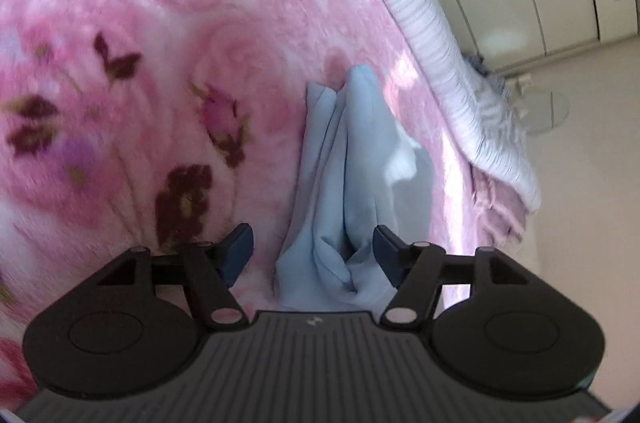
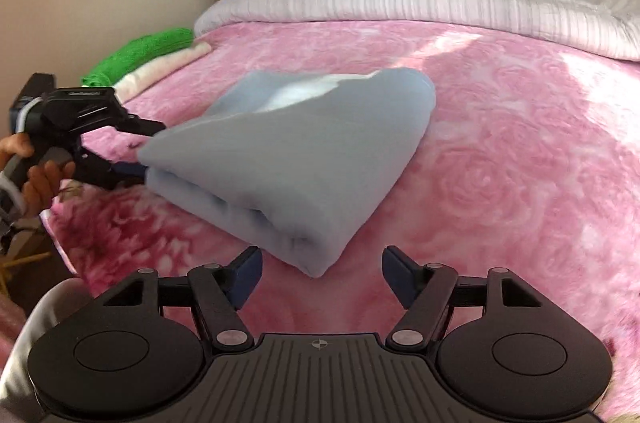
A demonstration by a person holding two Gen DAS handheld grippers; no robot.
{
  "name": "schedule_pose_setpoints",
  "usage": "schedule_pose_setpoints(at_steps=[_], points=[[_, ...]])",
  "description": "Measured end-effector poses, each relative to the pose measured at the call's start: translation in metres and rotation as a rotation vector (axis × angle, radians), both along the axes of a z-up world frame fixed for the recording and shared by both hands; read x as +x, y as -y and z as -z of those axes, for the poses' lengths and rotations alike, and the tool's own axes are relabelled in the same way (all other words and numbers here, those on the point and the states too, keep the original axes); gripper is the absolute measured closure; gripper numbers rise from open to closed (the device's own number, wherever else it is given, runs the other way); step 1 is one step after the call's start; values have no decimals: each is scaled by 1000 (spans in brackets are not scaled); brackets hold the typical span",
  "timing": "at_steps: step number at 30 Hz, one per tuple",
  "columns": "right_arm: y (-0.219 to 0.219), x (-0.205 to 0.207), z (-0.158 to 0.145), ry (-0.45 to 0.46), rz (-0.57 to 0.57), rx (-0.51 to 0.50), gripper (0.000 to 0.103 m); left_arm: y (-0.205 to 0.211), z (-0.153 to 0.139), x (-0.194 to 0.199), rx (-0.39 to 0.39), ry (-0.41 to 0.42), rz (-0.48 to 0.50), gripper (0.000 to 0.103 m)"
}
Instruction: Fold clothes
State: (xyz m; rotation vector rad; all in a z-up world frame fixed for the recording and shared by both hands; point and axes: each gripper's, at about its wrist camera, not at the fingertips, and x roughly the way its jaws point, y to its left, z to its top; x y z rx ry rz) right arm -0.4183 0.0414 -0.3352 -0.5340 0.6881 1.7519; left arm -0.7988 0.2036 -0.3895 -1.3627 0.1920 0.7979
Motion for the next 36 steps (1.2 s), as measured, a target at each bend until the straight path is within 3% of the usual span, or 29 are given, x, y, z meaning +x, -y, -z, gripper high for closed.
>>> schedule_pose_setpoints(at_steps=[2,3,4,5,7,10,13,16,18,21,25,29,33,36], points=[[-7,-3,9,-32,40,7,33,1,7,3,-5,67,-4,42],[-11,-2,15,-63,59,9,39,2,10,8,-4,77,-1,44],[-14,-2,20,-92,80,3,68,4,12,13,2,66,-2,59],[-17,-3,23,-105,101,-5,74,7,12,18,21,36,3,71],[-17,-3,24,-94,121,3,80,15,10,20,49,31,-2,80],[-6,-12,12,36,93,47,83,32,6,22,66,65,7,84],[5,-6,-1,98,89,48,84,55,1,29,95,71,60,85],[25,0,-7,109,42,23,82,73,5,29,121,14,80,80],[37,1,-2,124,13,0,81,89,-10,34,206,-77,109,76],[58,-4,2,205,24,46,79,113,-38,43,360,-233,159,70],[75,-12,1,276,38,112,74,161,-72,78,715,-552,377,58],[82,-23,4,355,21,138,72,195,-66,119,1021,-870,583,56],[84,-37,9,432,-6,177,71,206,-38,141,1219,-1100,729,58],[81,-50,18,530,-23,214,71,205,-16,143,1355,-1241,825,70]])
